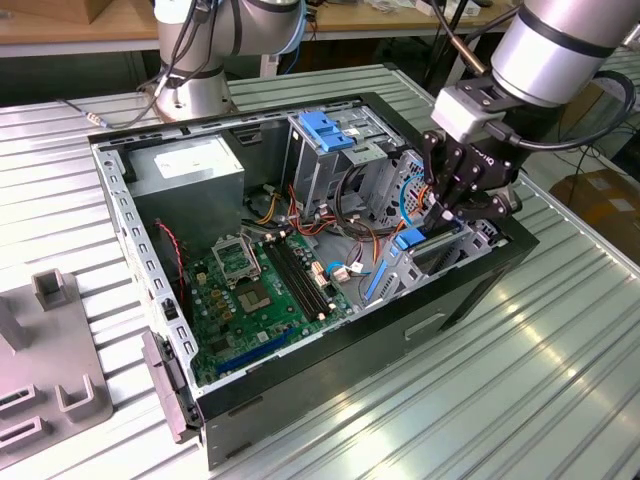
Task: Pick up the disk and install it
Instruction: 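Insert the first disk wire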
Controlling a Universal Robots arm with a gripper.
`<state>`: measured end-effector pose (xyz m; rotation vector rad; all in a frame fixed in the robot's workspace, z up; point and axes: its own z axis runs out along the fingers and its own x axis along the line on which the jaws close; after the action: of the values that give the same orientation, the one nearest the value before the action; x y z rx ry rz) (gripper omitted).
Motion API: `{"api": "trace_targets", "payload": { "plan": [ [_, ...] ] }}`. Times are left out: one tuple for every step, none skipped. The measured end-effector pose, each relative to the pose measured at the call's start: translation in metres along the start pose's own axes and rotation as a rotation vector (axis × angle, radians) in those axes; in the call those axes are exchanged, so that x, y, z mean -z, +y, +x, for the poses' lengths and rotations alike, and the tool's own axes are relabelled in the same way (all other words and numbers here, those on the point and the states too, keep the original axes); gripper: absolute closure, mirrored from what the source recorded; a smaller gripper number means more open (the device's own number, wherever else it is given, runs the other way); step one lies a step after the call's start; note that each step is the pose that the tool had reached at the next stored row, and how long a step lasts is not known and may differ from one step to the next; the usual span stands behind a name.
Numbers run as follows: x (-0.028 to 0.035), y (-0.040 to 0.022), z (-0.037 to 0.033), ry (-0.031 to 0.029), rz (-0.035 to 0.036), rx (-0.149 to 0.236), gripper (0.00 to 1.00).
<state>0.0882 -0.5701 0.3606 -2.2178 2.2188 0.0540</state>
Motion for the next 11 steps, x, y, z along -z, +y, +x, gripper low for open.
{"api": "trace_targets", "payload": {
  "plan": [
    [0.0,-0.0014,-0.0001,0.0,0.0,0.0,0.9],
    [0.0001,-0.0024,0.0,0.0,-0.0001,0.001,0.9],
    [0.0003,-0.0042,0.0,0.0,-0.0001,0.002,0.9],
    [0.0005,-0.0049,0.0,0.0,-0.0001,0.004,0.9],
    [0.0005,-0.0052,0.0,0.0001,-0.0002,0.01,0.9],
    [0.0006,-0.0052,0.0,0.0005,-0.0005,0.02,0.9],
    [0.0006,-0.0052,0.0,0.0007,-0.0006,0.03,0.9],
    [0.0006,-0.0053,0.0,0.0009,0.0002,0.038,0.9],
    [0.0007,-0.007,0.0,0.0011,0.0006,0.041,0.9],
    [0.0007,-0.0091,0.0,0.0011,0.0006,0.041,0.9],
    [0.0007,-0.0103,-0.0001,0.001,0.0006,0.041,0.9]
  ]
}}
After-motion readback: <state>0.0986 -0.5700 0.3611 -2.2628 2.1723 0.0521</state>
